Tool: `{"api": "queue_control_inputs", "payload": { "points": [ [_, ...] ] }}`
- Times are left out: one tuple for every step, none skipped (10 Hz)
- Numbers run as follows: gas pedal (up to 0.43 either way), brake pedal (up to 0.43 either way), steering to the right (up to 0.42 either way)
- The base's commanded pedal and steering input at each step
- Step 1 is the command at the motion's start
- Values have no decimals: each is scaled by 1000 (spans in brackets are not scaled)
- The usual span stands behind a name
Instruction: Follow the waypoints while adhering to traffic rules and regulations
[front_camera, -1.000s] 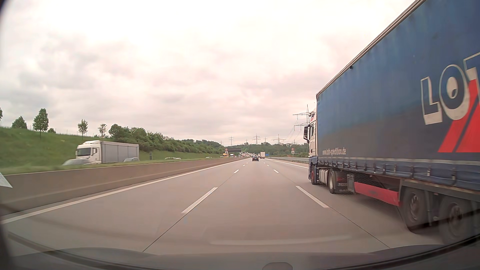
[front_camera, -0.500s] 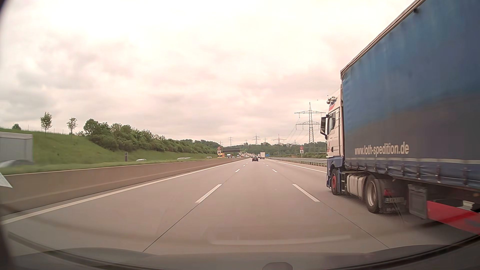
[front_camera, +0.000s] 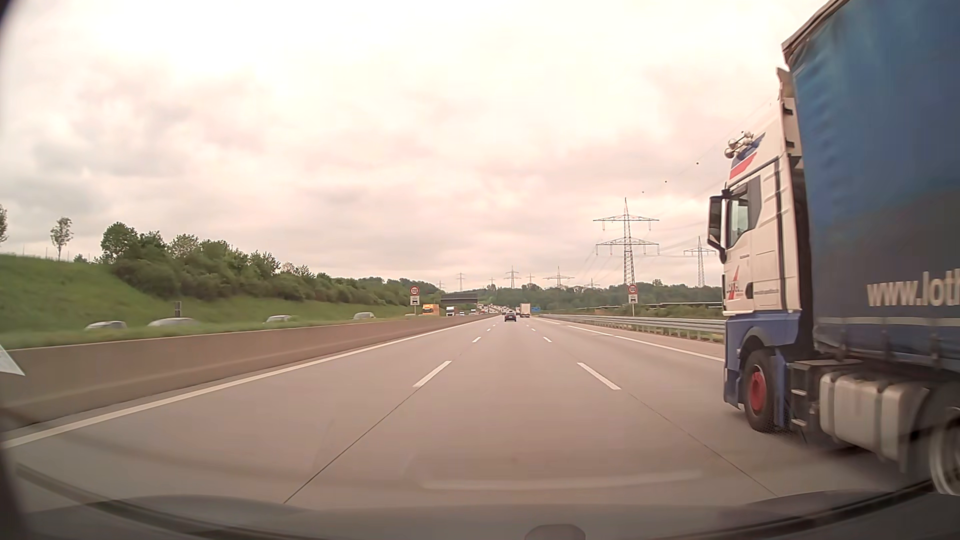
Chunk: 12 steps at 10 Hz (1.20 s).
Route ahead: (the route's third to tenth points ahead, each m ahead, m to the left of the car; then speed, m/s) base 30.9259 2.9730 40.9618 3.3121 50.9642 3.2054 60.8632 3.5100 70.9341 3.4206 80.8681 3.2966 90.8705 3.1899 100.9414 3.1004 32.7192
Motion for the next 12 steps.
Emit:
{"api": "queue_control_inputs", "payload": {
  "points": [
    [319,0,0],
    [319,0,0],
    [319,0,0],
    [319,0,0],
    [319,0,0],
    [319,0,0],
    [319,0,0],
    [319,0,0],
    [319,0,0],
    [319,0,0],
    [311,0,0],
    [311,0,0]
  ]
}}
